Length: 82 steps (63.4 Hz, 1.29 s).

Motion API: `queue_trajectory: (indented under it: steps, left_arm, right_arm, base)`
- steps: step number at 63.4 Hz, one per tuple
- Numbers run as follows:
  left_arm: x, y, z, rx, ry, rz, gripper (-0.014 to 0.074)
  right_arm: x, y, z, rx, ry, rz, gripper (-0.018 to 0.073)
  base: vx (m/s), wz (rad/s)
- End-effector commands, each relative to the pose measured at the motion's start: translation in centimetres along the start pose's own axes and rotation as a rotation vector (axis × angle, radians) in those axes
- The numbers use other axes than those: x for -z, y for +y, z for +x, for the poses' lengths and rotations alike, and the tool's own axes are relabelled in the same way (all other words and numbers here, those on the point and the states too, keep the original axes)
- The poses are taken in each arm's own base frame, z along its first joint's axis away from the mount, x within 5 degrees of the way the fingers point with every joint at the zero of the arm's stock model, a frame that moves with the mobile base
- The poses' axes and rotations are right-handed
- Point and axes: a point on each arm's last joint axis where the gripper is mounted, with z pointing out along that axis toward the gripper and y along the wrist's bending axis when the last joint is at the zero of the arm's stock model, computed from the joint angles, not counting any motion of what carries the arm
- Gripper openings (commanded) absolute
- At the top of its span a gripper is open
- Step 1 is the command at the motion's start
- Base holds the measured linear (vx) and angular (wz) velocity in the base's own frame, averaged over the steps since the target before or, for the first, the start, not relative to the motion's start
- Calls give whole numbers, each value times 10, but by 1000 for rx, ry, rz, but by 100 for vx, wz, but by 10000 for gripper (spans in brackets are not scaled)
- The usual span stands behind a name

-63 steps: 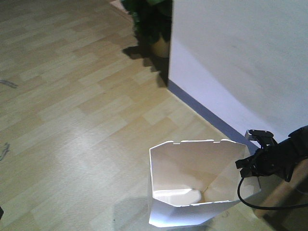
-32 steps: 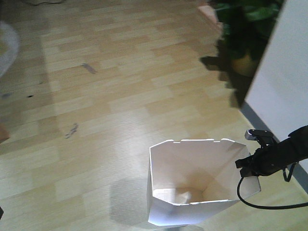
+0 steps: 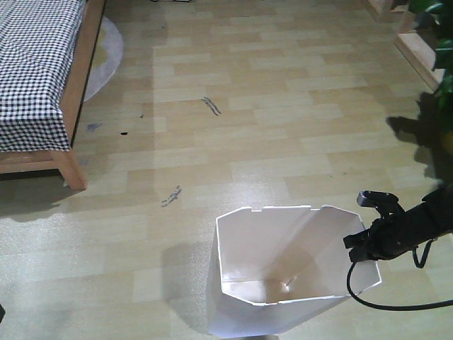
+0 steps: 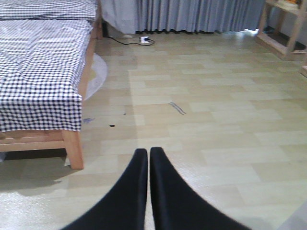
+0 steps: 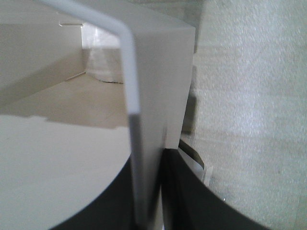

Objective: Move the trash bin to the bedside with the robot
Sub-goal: 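Hold the bin with the right gripper while the base turns toward the bed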

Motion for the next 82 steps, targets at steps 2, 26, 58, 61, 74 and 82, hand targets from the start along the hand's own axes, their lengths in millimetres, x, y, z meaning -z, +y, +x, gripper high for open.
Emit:
queue_trajectory:
  steps: [2, 26, 58, 61, 74, 82]
  left_arm:
    - [-1, -1, -5, 6, -51, 8, -6]
    - [-1, -1, -5, 6, -51, 8, -6]
    - [-1, -1, -5, 6, -51, 8, -6]
    - [-1, -1, -5, 6, -51, 8, -6]
    - [-1, -1, -5, 6, -51, 8, -6]
    - [-1, -1, -5, 6, -51, 8, -6]
  right_arm:
    - [22, 15, -14, -1, -62, -115, -2]
    - [22, 15, -14, -1, -62, -115, -2]
    - [22, 15, -14, -1, -62, -115, -2]
    - [22, 15, -14, -1, -62, -115, -2]
    - [22, 15, -14, -1, -62, -115, -2]
    - [22, 15, -14, -1, -62, -115, -2]
  base:
    - [27, 24]
    - [31, 12]
    - [37, 0]
    - [38, 5]
    - [38, 6]
    - [38, 6]
